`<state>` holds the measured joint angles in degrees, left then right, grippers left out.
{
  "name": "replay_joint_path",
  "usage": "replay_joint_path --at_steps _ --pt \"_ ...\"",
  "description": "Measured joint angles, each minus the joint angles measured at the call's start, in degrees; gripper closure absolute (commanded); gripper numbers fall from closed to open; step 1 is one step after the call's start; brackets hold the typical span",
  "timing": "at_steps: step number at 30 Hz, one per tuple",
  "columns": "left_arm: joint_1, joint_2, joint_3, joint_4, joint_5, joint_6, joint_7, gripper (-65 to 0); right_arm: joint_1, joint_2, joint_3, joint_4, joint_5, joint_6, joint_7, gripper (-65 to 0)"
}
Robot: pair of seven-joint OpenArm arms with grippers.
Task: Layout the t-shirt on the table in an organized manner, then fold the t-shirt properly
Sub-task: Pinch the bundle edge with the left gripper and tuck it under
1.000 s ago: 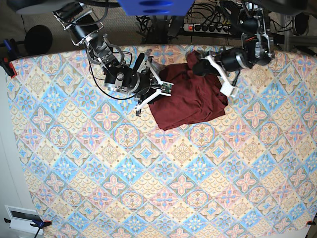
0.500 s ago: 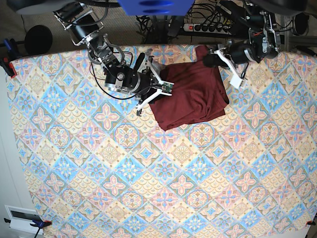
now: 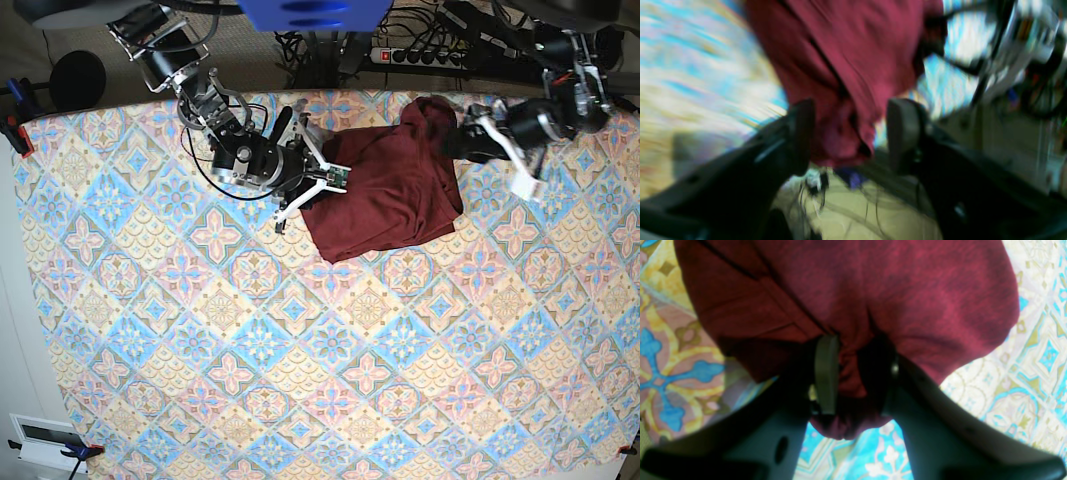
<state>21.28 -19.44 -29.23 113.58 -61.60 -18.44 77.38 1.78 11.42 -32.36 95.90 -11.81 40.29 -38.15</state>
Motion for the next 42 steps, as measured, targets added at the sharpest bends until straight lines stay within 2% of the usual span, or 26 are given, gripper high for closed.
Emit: replay_joint_path --at_steps 6,11,13,17,20,23,27,30,35,42 --pt "-9.6 2.8 -0.2 -9.2 3.3 0.0 -0.2 -36.3 0.0 0.0 0.0 0.1 0.2 0.0 0.0 -17.6" --pt "-16.2 4.5 3.4 -17.9 9.9 0.2 -0.3 -36.3 0.0 0.0 0.0 0.1 0.0 0.0 -0.2 -17.6" --pt "-17.5 5.4 4.3 -19.1 11.6 0.3 -3.0 -36.3 0.0 0.0 0.0 0.2 0.0 0.0 -0.2 -17.6" --pt "-17.5 5.8 8.0 -19.5 14.7 0.3 -5.3 -36.3 -0.1 0.0 0.0 0.6 0.0 0.0 -1.1 -17.6" --pt "-19.2 7.5 11.2 -22.4 16.9 0.2 -5.9 -35.6 0.0 0.0 0.0 0.9 0.0 0.0 -1.3 -17.6" --pt "-20.5 8.9 11.3 -25.0 17.6 0.3 -6.2 -27.2 -0.1 0.0 0.0 0.9 0.0 0.0 -1.3 -17.6" --pt "-21.5 10.3 9.1 -24.9 18.0 0.3 -7.1 0.0 -0.1 0.0 0.0 0.9 0.0 0.0 -1.4 -17.5" --pt "-22.2 12.2 4.3 -24.9 17.6 0.2 -8.3 -2.1 0.0 0.0 0.0 0.9 0.0 0.0 -1.4 -17.5" --pt "-22.0 12.7 -2.5 -24.9 14.3 0.3 -8.0 -0.1 0.0 0.0 0.0 0.9 0.0 0.0 -1.3 -17.5" --pt "-22.1 12.8 -3.0 -25.1 14.3 0.3 -8.1 -0.8 0.0 0.0 0.0 0.7 0.2 0.0 -1.1 -17.5"
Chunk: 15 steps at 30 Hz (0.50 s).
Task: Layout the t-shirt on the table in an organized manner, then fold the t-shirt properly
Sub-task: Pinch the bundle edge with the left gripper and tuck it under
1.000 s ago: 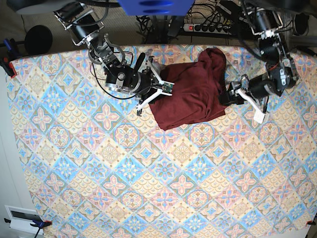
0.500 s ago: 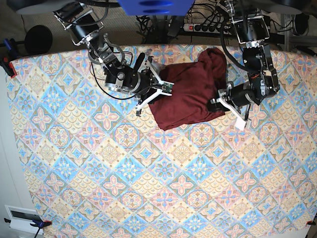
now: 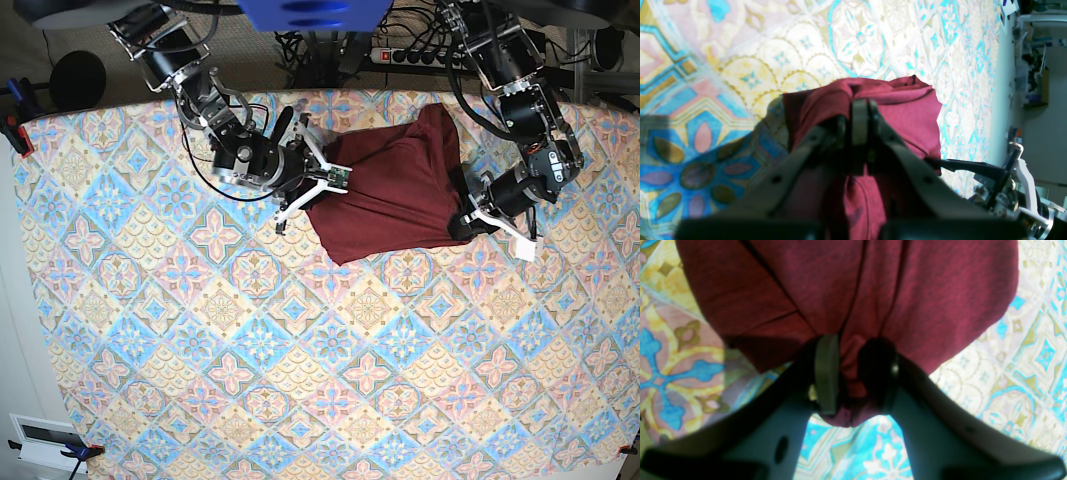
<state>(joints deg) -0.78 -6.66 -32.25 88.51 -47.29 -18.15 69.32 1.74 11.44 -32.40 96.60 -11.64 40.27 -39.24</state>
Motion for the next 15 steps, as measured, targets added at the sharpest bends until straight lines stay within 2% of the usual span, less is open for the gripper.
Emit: replay_joint_path --at_steps 3,5,8,12,15 --pt "-0.2 0.1 0.0 0.0 1.1 0.7 0.0 -4.6 0.0 0.0 0.0 0.0 0.0 0.0 0.0 -17.5" --pt "-1.1 0.3 0.0 -0.1 1.9 4.2 -0.1 -10.9 0.0 0.0 0.0 0.0 0.0 0.0 -0.1 -17.5" --pt "-1.6 0.0 0.0 0.0 -0.4 10.0 -0.7 -22.5 0.0 0.0 0.0 0.2 -0.2 0.0 -1.6 -17.5" --pt "-0.5 -1.8 0.0 0.2 -4.9 10.4 -0.3 -34.6 -2.4 0.0 0.2 2.8 -0.6 -0.4 -2.6 -17.5" --pt "2.6 -3.2 -0.4 2.9 -9.0 10.6 -1.1 -36.6 -5.7 0.5 0.6 6.5 -0.5 0.6 -3.7 -17.5"
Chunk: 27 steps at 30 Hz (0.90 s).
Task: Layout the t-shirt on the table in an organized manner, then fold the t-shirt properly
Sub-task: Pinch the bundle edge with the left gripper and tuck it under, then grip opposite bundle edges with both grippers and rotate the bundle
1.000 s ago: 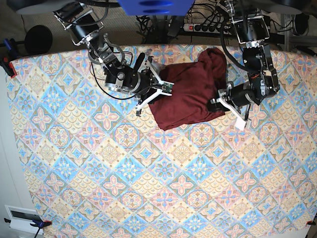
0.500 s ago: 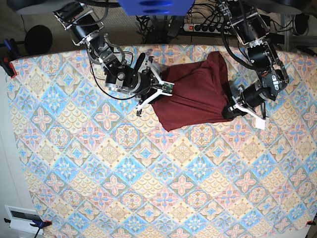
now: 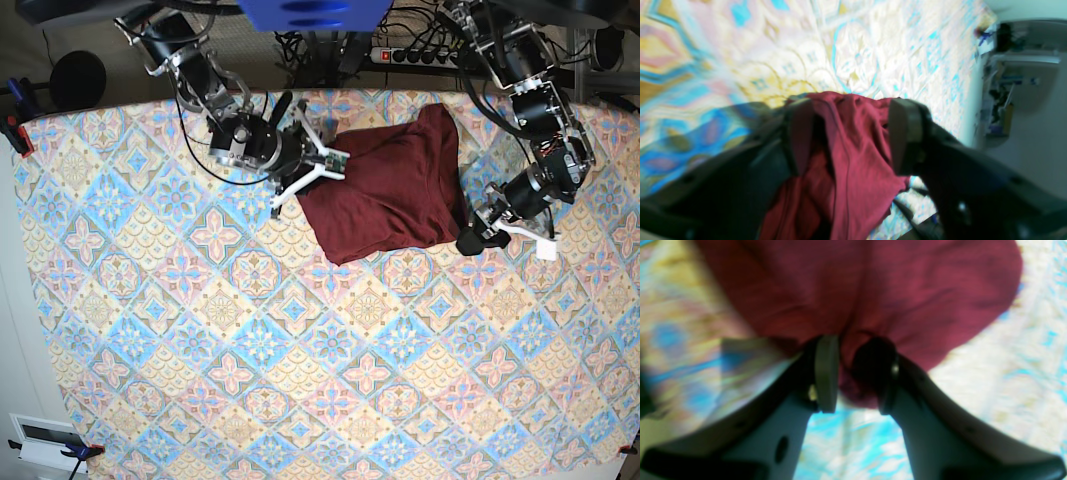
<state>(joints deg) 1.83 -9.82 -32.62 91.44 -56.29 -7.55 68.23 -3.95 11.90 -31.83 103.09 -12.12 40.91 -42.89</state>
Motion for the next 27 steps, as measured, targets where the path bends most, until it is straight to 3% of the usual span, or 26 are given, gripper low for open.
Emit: replay_joint_path --at_steps 4,10,15,20,25,27 --pt "5.6 0.4 0.5 7.6 -2.3 -0.4 4.6 -33.9 0.8 -0.2 0.0 4.5 0.1 -0.6 0.6 -17.5" --pt "14.6 0.2 5.6 19.3 -5.7 -1.5 4.7 -23.5 1.3 -0.1 0.0 4.5 0.3 0.0 0.5 -17.5" --pt "15.8 1.9 8.3 19.5 -4.8 -1.5 4.8 -14.1 10.7 -0.2 -0.2 1.0 2.5 -1.3 1.0 -17.5" --pt "14.9 6.9 11.1 19.3 5.7 -1.5 0.4 -14.4 15.3 -0.2 -0.2 -4.0 12.5 -0.2 0.3 -13.8" --pt "14.1 7.3 23.0 16.6 17.5 -1.6 -2.3 -14.2 20.3 -0.7 -0.4 -12.2 12.6 -1.3 0.7 -0.6" --pt "14.9 6.8 24.7 16.1 21.2 -1.6 -3.1 -14.2 21.1 -1.5 -0.6 -15.5 12.3 -0.6 -0.7 0.0"
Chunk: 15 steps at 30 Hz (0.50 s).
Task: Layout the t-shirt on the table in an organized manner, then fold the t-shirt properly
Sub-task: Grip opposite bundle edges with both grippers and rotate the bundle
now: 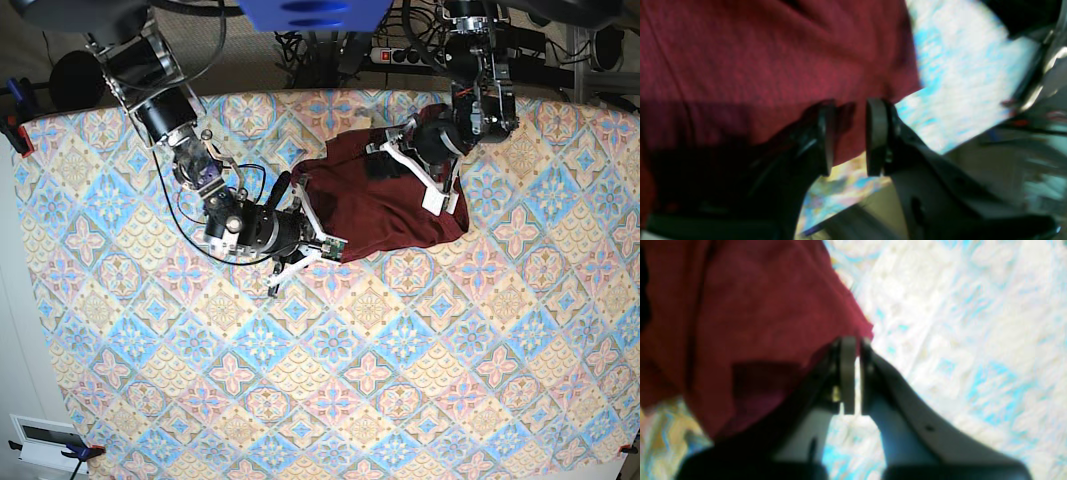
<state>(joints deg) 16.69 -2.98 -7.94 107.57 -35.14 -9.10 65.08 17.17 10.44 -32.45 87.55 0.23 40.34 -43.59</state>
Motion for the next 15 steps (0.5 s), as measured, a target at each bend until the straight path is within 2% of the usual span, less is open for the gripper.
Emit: replay_joint_path --at_steps 3,7,11,15 --pt "1.9 0.0 0.2 -0.6 2.0 0.1 -0.6 -14.1 1.8 -1.5 -2.4 -2.0 0.3 0.0 0.3 -0.4" --pt "2.3 -2.5 0.3 -0.6 1.6 0.1 -1.0 -14.1 3.8 -2.3 -5.7 -2.4 0.5 0.0 1.6 -0.4" --pt "2.3 -3.9 0.3 -2.0 1.2 0.1 -1.2 -14.1 3.7 -2.6 -6.0 -5.2 0.2 0.0 1.4 -0.5" --pt "2.0 -4.2 0.3 -3.7 0.5 -0.1 -1.2 -14.1 6.6 -5.2 -6.1 -9.9 0.1 -0.2 3.2 -0.5"
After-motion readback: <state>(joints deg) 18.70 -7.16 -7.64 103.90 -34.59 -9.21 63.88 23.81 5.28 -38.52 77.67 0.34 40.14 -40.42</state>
